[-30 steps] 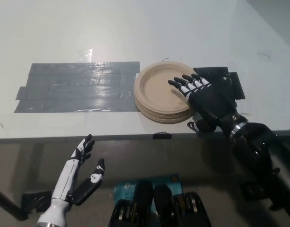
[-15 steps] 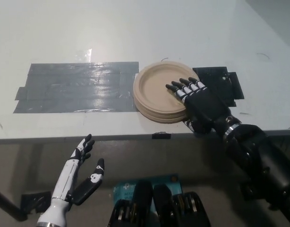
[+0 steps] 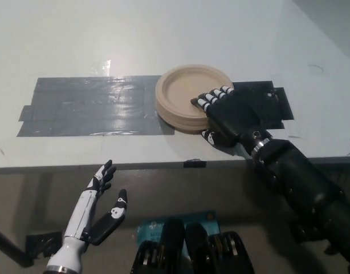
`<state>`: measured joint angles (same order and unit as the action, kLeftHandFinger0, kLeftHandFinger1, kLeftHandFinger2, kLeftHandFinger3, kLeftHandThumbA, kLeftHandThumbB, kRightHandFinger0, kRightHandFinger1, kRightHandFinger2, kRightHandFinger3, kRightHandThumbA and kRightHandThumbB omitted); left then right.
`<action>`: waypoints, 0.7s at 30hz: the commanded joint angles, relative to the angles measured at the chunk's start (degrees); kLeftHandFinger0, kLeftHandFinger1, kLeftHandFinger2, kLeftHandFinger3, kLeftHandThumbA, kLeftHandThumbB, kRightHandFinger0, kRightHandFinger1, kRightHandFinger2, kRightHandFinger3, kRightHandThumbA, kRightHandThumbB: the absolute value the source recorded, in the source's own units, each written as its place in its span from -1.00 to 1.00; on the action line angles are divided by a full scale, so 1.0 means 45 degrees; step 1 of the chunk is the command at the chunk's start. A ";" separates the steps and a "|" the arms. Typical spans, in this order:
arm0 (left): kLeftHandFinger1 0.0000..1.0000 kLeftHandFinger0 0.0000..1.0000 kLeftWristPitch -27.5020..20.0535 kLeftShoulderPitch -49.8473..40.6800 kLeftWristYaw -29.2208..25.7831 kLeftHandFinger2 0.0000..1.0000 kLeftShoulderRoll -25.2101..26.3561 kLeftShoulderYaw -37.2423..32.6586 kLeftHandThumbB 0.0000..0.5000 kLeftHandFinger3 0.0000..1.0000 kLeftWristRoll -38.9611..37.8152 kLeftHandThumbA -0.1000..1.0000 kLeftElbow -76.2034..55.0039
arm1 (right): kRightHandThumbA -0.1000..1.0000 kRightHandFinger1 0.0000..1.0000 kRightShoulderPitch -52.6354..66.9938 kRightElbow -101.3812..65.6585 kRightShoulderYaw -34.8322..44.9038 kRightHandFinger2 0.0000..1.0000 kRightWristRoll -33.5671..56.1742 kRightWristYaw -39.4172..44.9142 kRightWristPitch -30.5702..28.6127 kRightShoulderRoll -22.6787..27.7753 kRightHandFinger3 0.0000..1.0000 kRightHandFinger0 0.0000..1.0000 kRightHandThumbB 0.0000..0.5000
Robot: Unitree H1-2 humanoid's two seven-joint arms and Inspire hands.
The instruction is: A stack of plates is kept in the middle of the desk close to the robot and the robot grabs the stack with its right hand, picks it up and hands it to a person.
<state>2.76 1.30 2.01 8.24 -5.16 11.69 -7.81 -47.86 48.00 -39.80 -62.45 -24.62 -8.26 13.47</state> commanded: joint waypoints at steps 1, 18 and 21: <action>1.00 1.00 -0.0268 0.0304 0.0035 1.00 0.0063 0.0082 -1.00 1.00 -0.0004 0.02 -0.0346 | -1.00 -1.00 -0.0300 0.1330 -0.0705 -0.39 -0.1018 -0.3754 -0.0017 -0.0066 -0.44 -1.00 0.19; 1.00 1.00 -0.0198 0.0333 0.0068 1.00 0.0104 0.0062 -1.00 1.00 0.0014 0.01 -0.0363 | -1.00 -1.00 -0.0394 -0.3094 0.0702 -0.06 -0.0515 -0.6252 -0.0876 0.1278 -0.11 -1.00 0.11; 1.00 0.99 -0.0346 0.0329 0.0061 1.00 0.0166 0.0027 -1.00 1.00 0.0096 0.03 -0.0263 | -1.00 -1.00 -0.0213 -0.4654 0.1089 0.07 -0.0558 -0.5752 -0.0808 0.1495 0.17 -1.00 0.13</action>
<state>2.88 1.58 2.02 8.26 -5.25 11.70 -7.64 -46.18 38.96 -39.16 -64.79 -44.25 -10.59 17.47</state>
